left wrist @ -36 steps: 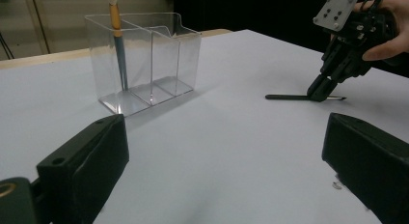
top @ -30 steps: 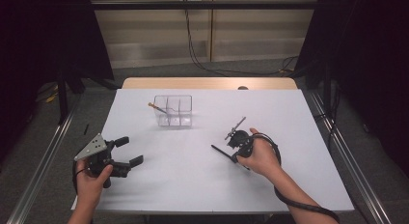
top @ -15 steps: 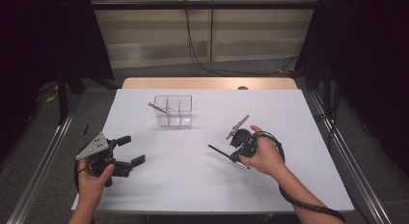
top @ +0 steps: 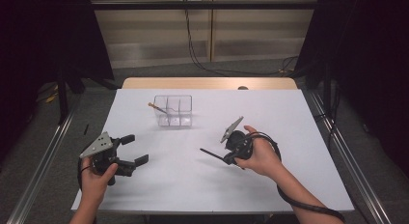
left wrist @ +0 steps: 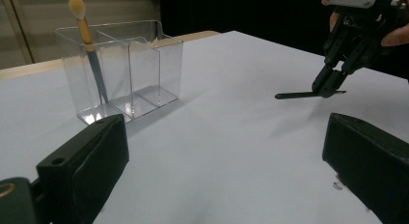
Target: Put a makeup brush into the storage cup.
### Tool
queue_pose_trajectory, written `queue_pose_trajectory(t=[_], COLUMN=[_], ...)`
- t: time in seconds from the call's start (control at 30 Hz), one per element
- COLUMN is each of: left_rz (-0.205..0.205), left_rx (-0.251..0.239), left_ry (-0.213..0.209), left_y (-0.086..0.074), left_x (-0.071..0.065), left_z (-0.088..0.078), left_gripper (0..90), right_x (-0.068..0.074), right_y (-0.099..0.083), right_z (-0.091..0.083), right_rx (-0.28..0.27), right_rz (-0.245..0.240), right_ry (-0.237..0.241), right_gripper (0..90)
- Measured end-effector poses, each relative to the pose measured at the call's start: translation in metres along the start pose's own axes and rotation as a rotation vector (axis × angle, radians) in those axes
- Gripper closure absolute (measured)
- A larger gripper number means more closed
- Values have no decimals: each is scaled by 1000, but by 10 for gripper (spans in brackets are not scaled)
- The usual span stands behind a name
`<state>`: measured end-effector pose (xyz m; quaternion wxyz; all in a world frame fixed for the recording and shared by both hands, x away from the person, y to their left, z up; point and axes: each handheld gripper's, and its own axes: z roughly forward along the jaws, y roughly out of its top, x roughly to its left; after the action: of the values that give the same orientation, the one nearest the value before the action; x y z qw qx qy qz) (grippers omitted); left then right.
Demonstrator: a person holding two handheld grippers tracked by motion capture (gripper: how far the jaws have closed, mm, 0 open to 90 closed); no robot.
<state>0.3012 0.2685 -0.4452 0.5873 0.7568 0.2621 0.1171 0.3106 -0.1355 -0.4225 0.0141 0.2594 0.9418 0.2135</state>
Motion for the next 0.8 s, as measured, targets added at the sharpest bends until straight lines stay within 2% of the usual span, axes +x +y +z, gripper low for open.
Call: queue_pose_trajectory(t=[0.27,0.7,0.8], left_rz=[11,39,43], left_rx=[7,31,42], left_ry=[-19,-70,-82], left_y=[3,10,12], left_x=[-2,-9,-12], left_z=[7,23,27], left_gripper=[24,22,22], right_x=[7,16,17], right_y=[4,12,12], right_z=[3,6,7], right_rx=[10,13,13], right_rz=[-42,-91,-108], right_ry=[32,55,47], right_gripper=[846,846,846])
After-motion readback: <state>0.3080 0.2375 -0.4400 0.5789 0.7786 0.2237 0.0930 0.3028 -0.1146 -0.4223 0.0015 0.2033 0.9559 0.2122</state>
